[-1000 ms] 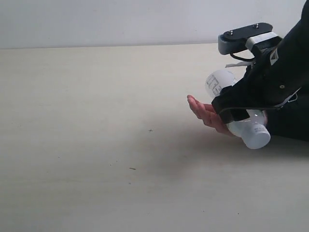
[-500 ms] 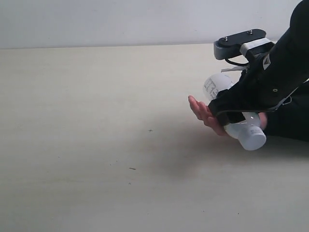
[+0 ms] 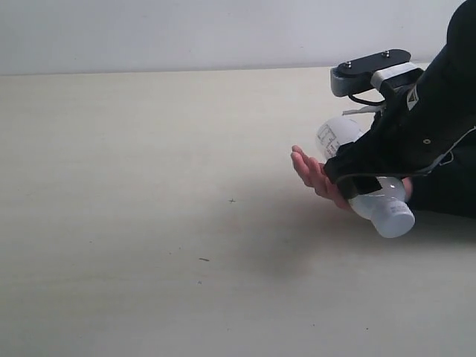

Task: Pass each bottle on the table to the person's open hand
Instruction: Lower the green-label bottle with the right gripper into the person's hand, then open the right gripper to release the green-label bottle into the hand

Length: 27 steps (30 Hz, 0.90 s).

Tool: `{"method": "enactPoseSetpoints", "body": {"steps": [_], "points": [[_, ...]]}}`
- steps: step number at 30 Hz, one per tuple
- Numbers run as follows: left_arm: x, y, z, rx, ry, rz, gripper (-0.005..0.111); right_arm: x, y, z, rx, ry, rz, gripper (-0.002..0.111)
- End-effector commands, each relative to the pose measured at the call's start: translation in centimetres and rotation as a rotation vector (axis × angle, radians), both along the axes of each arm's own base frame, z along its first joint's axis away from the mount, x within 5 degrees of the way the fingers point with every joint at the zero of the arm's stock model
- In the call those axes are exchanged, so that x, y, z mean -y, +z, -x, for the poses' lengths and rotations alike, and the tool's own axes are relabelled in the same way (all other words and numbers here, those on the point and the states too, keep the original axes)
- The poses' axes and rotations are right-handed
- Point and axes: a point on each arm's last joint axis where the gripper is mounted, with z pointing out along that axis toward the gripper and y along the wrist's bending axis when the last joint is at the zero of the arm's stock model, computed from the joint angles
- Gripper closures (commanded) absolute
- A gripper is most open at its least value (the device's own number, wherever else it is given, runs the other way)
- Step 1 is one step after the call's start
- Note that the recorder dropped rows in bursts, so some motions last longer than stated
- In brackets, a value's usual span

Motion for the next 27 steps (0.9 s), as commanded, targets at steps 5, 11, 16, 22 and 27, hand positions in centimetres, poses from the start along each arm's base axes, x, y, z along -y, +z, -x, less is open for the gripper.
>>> {"method": "enactPoseSetpoints", "body": {"steps": [5,11,16,22,27], "points": [[0.0,-0.1,0.0,0.003,0.000,0.007,0.107,0.1,-0.1,-0.1,-0.003,0.007,0.012,0.033],[0.0,-0.1,0.0,0.003,0.000,0.007,0.107,0.1,-0.1,-0.1,-0.001,0.007,0.011,0.031],[0.0,-0.1,0.0,0.003,0.000,0.007,0.107,0.1,0.2,-0.2,0.008,0.007,0.007,0.031],[0.0,-0.1,0.0,0.003,0.000,0.007,0.107,0.2,4.2,0.1,0.103,0.008,-0.028,0.031],[0.0,-0.1,0.0,0.003,0.000,0.007,0.107,1.0,8.1,2.0,0.169,0.015,-0.070,0.031]]}}
